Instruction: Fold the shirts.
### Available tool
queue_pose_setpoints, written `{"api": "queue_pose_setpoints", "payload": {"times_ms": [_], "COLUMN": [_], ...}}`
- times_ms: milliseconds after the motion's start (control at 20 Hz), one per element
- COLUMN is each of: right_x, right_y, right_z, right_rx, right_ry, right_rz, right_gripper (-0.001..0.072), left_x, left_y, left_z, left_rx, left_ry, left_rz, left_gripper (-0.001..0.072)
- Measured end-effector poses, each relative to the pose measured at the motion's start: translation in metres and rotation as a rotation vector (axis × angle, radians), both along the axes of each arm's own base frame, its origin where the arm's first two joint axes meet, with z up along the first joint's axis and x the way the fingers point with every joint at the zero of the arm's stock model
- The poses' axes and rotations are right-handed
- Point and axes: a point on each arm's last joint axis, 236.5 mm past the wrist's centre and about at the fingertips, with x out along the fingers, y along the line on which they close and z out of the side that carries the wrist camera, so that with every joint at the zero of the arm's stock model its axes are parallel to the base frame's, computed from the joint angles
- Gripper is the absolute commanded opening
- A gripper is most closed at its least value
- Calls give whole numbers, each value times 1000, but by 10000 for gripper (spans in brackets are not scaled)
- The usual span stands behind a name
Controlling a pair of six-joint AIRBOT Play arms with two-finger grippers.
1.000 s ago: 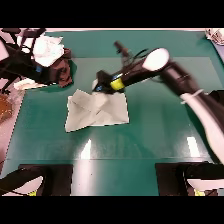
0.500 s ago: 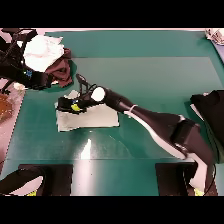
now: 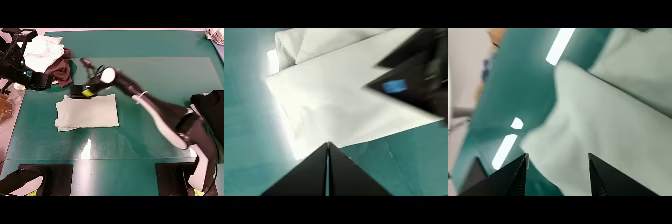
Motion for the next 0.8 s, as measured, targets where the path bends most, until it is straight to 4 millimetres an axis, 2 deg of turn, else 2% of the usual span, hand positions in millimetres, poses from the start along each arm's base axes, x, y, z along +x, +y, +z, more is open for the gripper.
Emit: {"api": "queue_pose_setpoints", "payload": {"times_ms": [100, 200, 350, 500, 600, 800], "right_x": [12, 10, 1, -15, -23, -32], "right_y": [-68, -121, -166, -190, -196, -180], "right_z": [-6, -15, -25, -43, -54, -80], "right_rx": [-150, -220, -182, -106, -54, 47], "right_ry": [-14, 19, 70, 109, 121, 126], "right_rz": [-20, -51, -105, -146, -160, -185], "right_gripper": [675, 696, 697, 709, 709, 710], "left_x": [1, 1, 0, -3, -5, -9], "left_y": [0, 0, -2, -2, -2, -2], "left_z": [0, 1, 0, -1, -2, -3], "left_rx": [-1, -1, -8, -13, -16, -16], "left_ry": [-5, -7, 1, 15, 24, 42], "left_rz": [1, 1, 1, 10, 14, 19], "left_gripper": [40, 40, 40, 39, 40, 39]}}
